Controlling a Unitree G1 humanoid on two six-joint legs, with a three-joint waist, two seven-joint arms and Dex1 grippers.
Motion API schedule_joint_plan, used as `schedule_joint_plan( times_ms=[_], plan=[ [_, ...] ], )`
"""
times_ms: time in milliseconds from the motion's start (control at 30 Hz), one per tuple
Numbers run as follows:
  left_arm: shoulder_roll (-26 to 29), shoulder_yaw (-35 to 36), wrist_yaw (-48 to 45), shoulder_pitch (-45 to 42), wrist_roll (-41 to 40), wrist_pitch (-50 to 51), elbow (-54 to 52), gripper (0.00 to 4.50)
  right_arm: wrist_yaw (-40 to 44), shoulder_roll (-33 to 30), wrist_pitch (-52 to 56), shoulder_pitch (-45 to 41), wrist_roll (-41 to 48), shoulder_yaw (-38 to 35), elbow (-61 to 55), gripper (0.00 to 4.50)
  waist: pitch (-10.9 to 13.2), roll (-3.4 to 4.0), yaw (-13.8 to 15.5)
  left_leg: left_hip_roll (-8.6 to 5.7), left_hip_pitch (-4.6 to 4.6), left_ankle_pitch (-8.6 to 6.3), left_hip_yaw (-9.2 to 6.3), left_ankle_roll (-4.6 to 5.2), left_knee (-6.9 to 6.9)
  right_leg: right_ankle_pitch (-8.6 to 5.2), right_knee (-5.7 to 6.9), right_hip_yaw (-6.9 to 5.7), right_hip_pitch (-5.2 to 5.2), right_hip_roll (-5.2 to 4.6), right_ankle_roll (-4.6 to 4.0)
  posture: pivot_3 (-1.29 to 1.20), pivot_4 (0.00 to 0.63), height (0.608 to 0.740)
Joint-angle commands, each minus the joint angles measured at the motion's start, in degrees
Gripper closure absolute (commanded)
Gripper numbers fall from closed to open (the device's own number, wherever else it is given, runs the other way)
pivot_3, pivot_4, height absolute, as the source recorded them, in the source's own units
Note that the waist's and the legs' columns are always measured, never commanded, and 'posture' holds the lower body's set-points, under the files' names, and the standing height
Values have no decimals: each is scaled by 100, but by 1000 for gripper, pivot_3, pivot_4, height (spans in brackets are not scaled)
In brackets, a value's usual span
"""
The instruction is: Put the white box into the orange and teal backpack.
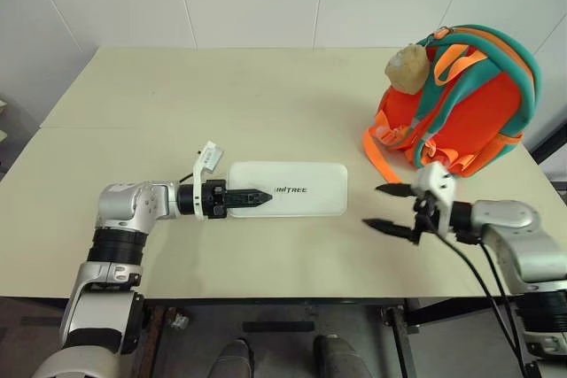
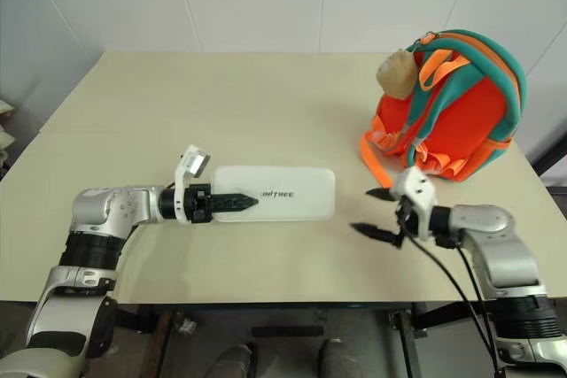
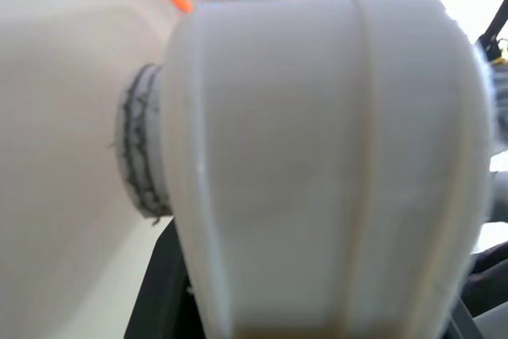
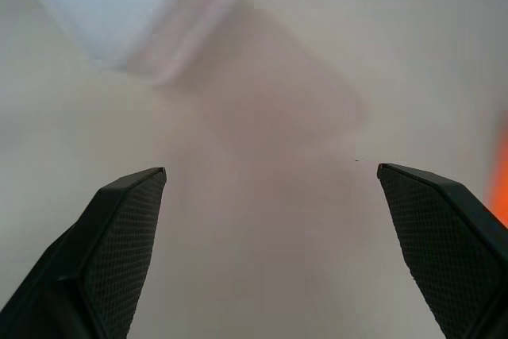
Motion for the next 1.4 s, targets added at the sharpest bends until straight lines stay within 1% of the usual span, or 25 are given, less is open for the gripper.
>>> schedule_joint_plan(
  times_ms=[33,67,100,200,267,467,567,700,800,933,967,1167,1200,1267,1333,1400],
  plan=[
    [212,179,18,210,287,-1325,-820,3185,-613,-276,-217,-454,-130,-564,577,0,0,0,5,0,0,0,1,0,0,0,-2,0,0,0,-1,0,150,740],
    [264,151,-28,349,399,-1734,-995,3185,-793,-318,-265,-626,-218,-595,802,0,0,1,-12,0,1,0,1,0,-1,0,-3,-1,0,0,-2,0,150,740],
    [282,175,21,450,410,-1890,-1123,3185,-965,-340,-322,-811,-303,-605,1055,0,0,1,-10,1,3,0,6,0,-4,1,-5,2,0,0,-3,0,150,740],
    [304,278,165,686,343,-2079,-1337,3185,-1313,-302,-496,-1291,-509,-540,1632,0,0,1,-12,2,4,-1,10,2,-6,0,-8,4,0,0,-4,0,150,740],
    [357,265,189,805,369,-2223,-1406,3185,-1377,-237,-619,-1526,-596,-439,1914,0,0,1,-10,3,2,-2,11,4,-7,0,-9,4,-1,1,-5,0,150,740],
    [429,384,468,1102,270,-2251,-1655,3185,-1591,303,-1057,-2512,-878,-54,3082,0,1,3,-61,3,2,-5,15,9,-5,1,-9,8,-2,2,-2,0,150,740],
    [490,489,577,1248,211,-2214,-1823,3185,-1771,738,-1389,-3329,-872,-45,4117,0,4,6,-81,3,2,-5,16,9,-6,2,-7,8,-3,2,-1,0,150,740],
    [588,686,738,1431,174,-2202,-1949,3185,-1760,1044,-1908,-4049,-998,10,5182,0,5,8,-118,3,1,-5,15,9,-11,2,-4,10,-7,3,-1,0,150,740],
    [654,810,825,1579,150,-2221,-1996,3185,-1728,1188,-2354,-4351,-1092,33,5759,589,4,8,-144,4,1,-5,15,9,-20,1,-10,9,-8,3,-2,0,150,740],
    [679,986,952,1734,121,-2256,-2045,3185,-1619,1331,-2695,-4516,-1149,32,6146,1898,5,8,-162,3,1,-5,15,9,-27,1,-12,9,-9,3,-2,0,150,740],
    [687,1022,969,1761,109,-2261,-2047,3185,-1518,1367,-2751,-4526,-1130,18,6178,2335,5,8,-165,4,1,-5,15,9,-28,1,-11,9,-9,3,-2,0,150,740],
    [704,1272,1070,1894,15,-2265,-2061,3185,-88,1660,-2859,-4350,-677,-64,5605,4342,6,10,-249,7,9,-3,15,5,-28,1,2,9,-9,8,-2,0,150,740],
    [717,1328,1078,1915,-14,-2255,-2055,3185,187,1718,-2690,-4269,-540,-50,5309,4479,6,10,-272,8,10,-2,15,5,-27,1,6,10,-10,8,-2,0,150,740],
    [738,1414,1108,1934,-71,-2221,-2022,3185,541,1802,-2334,-4108,-326,-11,4742,4479,6,10,-294,9,10,-2,13,4,-27,1,9,9,-10,9,-2,0,150,740],
    [763,1442,1124,1932,-93,-2222,-1966,3185,704,1839,-2006,-3948,-201,42,4256,4479,6,11,-303,8,9,-2,12,4,-27,1,9,10,-11,9,-2,0,150,740],
    [848,1514,1102,1986,-81,-2254,-1825,3185,1051,1857,-974,-3425,286,306,2667,4479,6,11,-299,9,8,-2,10,4,-29,1,10,9,-13,9,-2,0,150,740]
  ],
)
